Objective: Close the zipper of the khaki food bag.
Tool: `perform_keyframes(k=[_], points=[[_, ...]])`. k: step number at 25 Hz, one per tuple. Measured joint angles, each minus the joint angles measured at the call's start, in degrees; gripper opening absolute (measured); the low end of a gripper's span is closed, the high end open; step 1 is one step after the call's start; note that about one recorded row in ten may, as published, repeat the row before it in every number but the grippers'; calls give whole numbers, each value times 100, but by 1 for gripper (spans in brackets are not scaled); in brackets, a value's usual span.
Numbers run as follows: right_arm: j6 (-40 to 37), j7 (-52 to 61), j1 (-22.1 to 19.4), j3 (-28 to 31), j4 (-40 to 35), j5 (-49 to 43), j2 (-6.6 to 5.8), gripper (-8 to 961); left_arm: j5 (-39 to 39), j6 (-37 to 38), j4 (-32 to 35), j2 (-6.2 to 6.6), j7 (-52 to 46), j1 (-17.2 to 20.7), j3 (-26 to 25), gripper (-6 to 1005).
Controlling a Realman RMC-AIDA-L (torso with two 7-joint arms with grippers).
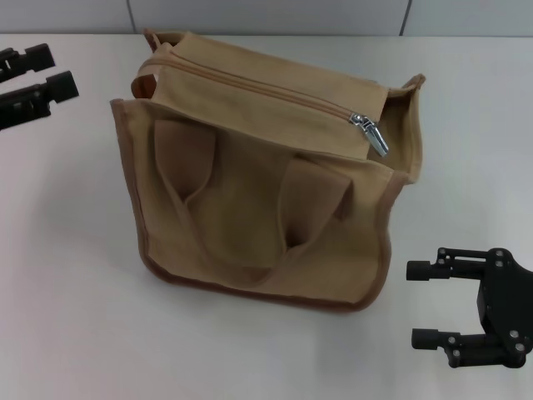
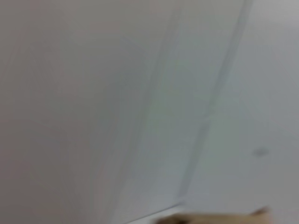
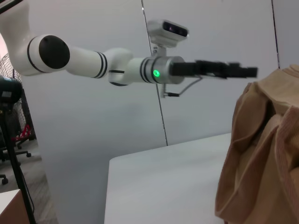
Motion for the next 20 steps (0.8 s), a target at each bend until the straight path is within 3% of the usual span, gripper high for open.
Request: perform_keyframes(k=[2,7,15,20], points=[[14,21,38,0,32,0,-1,739,-3,504,-256,-6,24,-82,-84,697],[58,29,191,-31,233,-38,3,739,30,1010,-809,-180,354,-193,417,832],[329,-46,349,-97,481,-317,74,739,285,795,-1809,-558,2170,-220,1778,828],[524,-203,375,-186,781,-332,88,739,908,401,-2114,-753,3026,-159,1882,827]])
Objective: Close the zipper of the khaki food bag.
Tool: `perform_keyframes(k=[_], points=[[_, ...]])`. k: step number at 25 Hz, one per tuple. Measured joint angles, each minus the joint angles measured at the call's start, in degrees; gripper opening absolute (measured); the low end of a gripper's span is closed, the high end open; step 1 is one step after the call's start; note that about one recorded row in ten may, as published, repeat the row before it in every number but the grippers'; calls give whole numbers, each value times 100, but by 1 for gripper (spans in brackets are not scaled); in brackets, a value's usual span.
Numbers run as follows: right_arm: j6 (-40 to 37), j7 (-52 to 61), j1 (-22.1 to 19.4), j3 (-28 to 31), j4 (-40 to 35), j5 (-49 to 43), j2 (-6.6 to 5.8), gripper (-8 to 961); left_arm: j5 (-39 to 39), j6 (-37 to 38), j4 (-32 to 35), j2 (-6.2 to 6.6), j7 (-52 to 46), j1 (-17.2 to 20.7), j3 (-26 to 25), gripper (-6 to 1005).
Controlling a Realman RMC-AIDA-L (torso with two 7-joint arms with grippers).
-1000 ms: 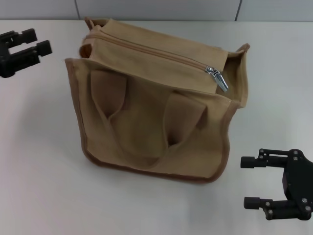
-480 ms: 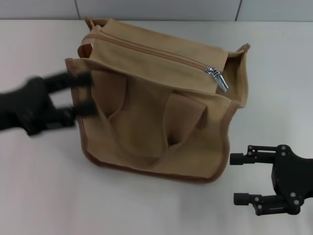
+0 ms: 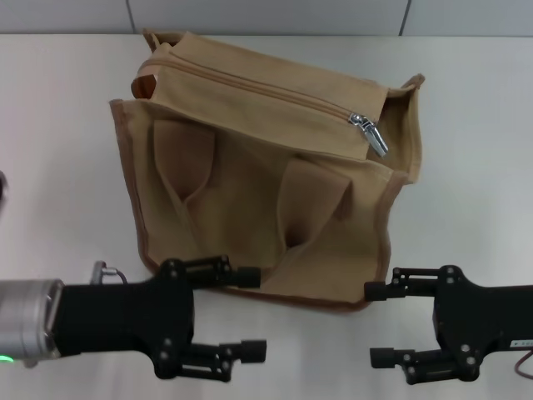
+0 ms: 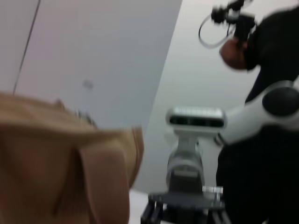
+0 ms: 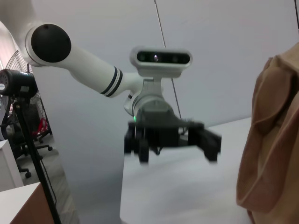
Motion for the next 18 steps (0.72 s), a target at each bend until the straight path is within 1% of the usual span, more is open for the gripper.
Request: perform_keyframes(k=[4,7,18], points=[[194,-165,3,-5,260,7,6,740,270,-451,-326,0,352,-28,24,827],[263,-269,11,7,407,29,10,740,342,-579,-345,6,424,-53,42,827],[356,-317,65,55,540,60,17,740,365,-536,-328,99,388,-110,-5,827]])
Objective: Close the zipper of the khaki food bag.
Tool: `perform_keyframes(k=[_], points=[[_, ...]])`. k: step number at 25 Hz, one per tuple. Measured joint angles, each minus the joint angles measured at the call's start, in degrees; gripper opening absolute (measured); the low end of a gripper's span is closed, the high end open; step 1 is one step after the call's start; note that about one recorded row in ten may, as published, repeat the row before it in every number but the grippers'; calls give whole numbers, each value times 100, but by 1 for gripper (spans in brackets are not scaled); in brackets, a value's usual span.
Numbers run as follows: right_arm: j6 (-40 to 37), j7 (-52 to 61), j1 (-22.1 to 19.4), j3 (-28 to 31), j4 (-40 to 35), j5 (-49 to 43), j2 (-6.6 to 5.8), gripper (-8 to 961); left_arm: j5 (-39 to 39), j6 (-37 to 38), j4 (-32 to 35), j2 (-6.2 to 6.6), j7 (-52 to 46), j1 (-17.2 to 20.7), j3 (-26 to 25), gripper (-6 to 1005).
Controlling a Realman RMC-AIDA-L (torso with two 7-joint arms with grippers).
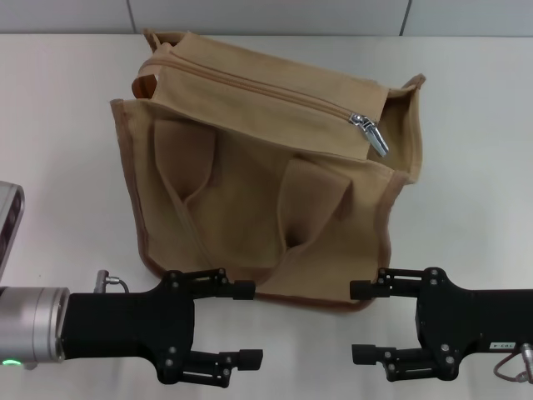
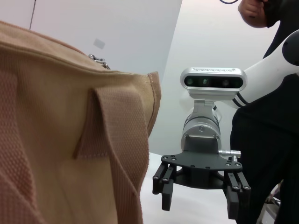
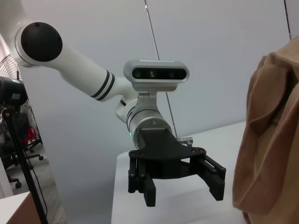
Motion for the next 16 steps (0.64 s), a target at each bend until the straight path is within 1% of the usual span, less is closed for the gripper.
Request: perform_keyframes(k=[16], points=[[44,1,11,9,10,19,18,739,8,20,-2,6,10,22,5,827]])
